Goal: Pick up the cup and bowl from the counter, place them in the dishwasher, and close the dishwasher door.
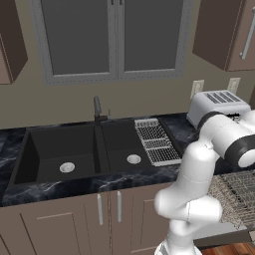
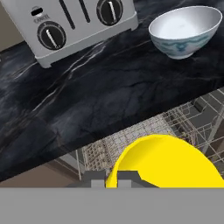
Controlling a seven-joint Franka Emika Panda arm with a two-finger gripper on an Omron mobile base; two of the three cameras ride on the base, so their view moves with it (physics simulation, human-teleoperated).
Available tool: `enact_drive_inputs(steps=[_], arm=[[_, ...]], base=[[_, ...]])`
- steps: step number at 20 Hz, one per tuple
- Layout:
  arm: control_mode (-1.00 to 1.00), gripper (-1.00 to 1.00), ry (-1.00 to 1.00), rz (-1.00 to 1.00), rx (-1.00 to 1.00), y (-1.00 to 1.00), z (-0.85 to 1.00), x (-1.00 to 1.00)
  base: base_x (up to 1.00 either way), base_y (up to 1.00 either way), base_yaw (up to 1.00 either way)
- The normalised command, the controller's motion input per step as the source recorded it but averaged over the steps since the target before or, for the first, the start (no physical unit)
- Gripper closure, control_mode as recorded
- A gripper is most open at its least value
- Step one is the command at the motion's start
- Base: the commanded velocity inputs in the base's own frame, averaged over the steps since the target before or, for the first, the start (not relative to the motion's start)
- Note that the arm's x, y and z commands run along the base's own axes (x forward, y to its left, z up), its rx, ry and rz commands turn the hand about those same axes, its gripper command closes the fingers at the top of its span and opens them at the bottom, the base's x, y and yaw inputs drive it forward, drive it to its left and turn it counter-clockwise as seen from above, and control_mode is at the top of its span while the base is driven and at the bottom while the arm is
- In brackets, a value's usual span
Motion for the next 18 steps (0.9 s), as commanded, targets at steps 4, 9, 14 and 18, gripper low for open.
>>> enact_drive_inputs(steps=[4, 9, 14, 18], arm=[[-1.00, 1.00, 0.00, -0.04, 0.09, 0.00, -0.33, -0.07], [-1.00, 1.00, 0.00, 0.00, 0.15, -0.01, -0.28, -0.01], [-1.00, 1.00, 0.00, 0.00, 0.19, -0.05, -0.26, 0.00], [-1.00, 1.00, 0.00, 0.00, 0.08, -0.09, -0.33, 0.00]], base=[[0.00, 0.00, 0.00], [0.00, 0.00, 0.00], [0.00, 0.00, 0.00], [0.00, 0.00, 0.00]])
